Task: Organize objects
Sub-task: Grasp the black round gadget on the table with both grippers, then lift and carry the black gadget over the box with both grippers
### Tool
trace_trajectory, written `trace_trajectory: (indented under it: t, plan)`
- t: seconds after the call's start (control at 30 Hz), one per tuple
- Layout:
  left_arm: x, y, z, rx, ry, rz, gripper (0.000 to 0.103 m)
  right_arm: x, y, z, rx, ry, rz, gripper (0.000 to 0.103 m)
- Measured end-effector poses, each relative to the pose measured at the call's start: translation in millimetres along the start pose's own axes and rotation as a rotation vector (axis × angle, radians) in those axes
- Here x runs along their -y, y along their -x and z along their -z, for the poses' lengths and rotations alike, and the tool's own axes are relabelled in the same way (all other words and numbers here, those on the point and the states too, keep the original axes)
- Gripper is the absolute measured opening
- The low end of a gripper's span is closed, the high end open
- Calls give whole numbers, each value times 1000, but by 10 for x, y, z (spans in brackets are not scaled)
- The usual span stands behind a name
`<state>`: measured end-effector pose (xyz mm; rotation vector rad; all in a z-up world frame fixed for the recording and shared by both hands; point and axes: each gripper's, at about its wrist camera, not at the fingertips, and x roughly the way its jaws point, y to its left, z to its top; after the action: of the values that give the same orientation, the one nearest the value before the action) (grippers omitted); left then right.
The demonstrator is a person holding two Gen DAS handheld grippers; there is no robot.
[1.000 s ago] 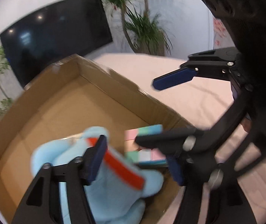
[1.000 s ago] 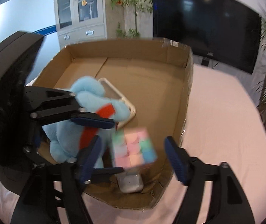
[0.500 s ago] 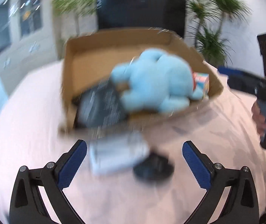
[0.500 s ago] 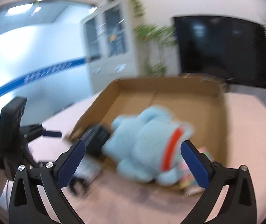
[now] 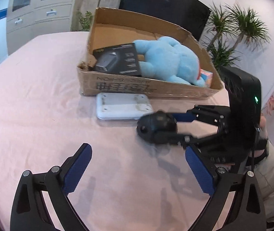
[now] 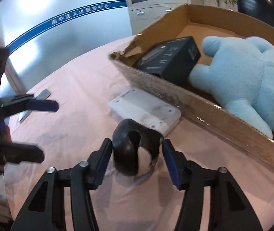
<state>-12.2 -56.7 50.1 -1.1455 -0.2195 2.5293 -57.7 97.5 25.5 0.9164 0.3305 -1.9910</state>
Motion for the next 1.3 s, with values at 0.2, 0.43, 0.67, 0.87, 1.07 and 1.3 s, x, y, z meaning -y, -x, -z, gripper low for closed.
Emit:
trace_trajectory:
  t: [0.2,0.43,0.67,0.87,1.07,1.3]
  plan:
    - [307,-68,149,-79,-38,141,95,-344,319,382,-30,105,-88,48]
    - [586,-355,269,-182,-51,190,79,-389,427,664,-17,63,-108,48]
    - [593,-393,283,-201,-15,163,67,-394,421,678,-10,35,-94,49]
    - [597,-447,306,-211,-16,143,67,-401,384,667,-22,29,-71,49]
    - [593,-470,302,-219,-8,126,67,-401,389,680,-30,29,-55,48]
    - [631,-440,282,-208,-14,119,67,-386,436,686,-7,25,-43,47]
